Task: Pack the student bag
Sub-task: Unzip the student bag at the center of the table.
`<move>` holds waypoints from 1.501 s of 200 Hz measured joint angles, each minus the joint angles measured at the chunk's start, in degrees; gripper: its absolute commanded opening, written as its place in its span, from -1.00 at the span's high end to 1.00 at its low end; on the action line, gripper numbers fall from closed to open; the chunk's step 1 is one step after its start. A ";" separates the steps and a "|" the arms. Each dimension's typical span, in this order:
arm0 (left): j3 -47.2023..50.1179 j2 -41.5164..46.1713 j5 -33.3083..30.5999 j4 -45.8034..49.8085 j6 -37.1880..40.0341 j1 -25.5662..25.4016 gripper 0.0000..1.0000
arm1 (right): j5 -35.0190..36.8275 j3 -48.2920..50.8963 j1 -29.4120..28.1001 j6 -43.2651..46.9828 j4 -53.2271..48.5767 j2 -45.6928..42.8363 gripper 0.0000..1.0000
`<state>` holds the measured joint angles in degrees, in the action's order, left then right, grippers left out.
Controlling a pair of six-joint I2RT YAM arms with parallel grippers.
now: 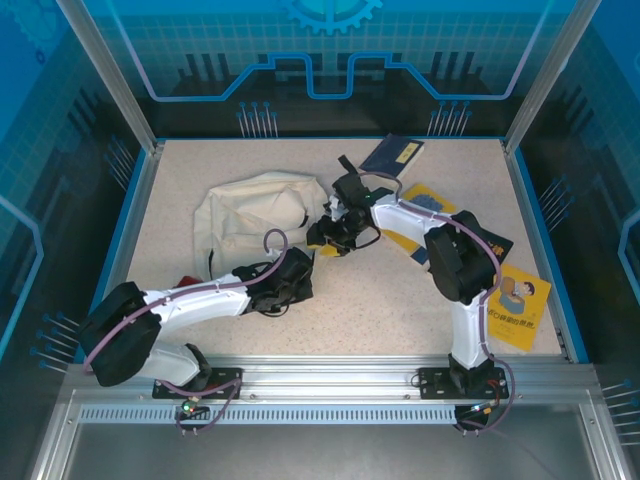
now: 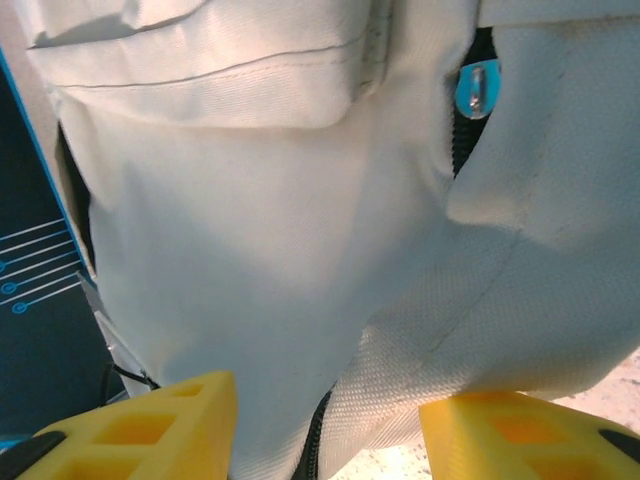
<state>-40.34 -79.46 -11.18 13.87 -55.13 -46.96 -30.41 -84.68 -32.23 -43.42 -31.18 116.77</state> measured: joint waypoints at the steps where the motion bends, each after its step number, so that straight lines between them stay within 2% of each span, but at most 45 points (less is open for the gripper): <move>1: 0.00 0.00 0.00 0.00 0.02 0.00 1.00 | 0.02 -0.04 0.00 -0.02 -0.07 0.11 -0.01; 30: 0.00 -0.04 0.04 0.52 0.04 0.00 1.00 | 0.22 -0.11 -0.44 -0.09 -0.87 1.84 0.09; 67: -0.02 -0.09 0.02 2.40 0.09 0.17 1.00 | -0.04 -0.09 -1.31 -0.92 -0.63 2.82 0.52; 87: -0.37 -0.02 -0.15 5.05 0.17 0.37 1.00 | 0.28 -0.07 -1.05 -1.49 -0.70 2.93 0.65; 115: -1.44 1.53 -0.61 10.32 0.22 1.03 1.00 | 2.62 -0.07 0.66 -1.79 -0.70 2.95 0.76; 150: -1.53 5.42 -0.57 16.22 1.16 2.21 1.00 | 5.86 -0.09 5.79 -1.68 -0.33 2.97 0.77; 174: -1.53 7.19 -0.20 18.49 2.08 2.99 1.00 | 7.54 -0.26 8.07 -1.18 -0.33 3.17 0.64; 186: -1.53 7.69 0.50 18.73 3.06 3.41 1.00 | 7.67 -0.37 8.72 -0.61 -0.31 3.17 0.44; 203: -1.64 7.82 1.95 18.47 4.63 3.69 1.00 | 7.48 -0.48 9.11 -0.04 -0.24 3.02 0.05; 228: -2.78 7.37 4.52 17.31 7.04 3.69 1.00 | 6.84 3.17 9.16 -0.59 1.25 -0.81 -0.27; 267: -6.36 4.24 7.28 14.71 9.94 3.74 1.00 | 3.37 15.91 8.94 -5.09 5.40 -14.49 -0.34; 300: -6.88 2.56 9.81 12.46 11.21 3.74 1.00 | 0.31 21.92 5.64 -11.15 11.30 -16.87 -0.36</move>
<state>-47.22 -76.90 -1.37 26.33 -43.92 -43.22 -30.11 -62.76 -26.59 -54.57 -19.88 99.90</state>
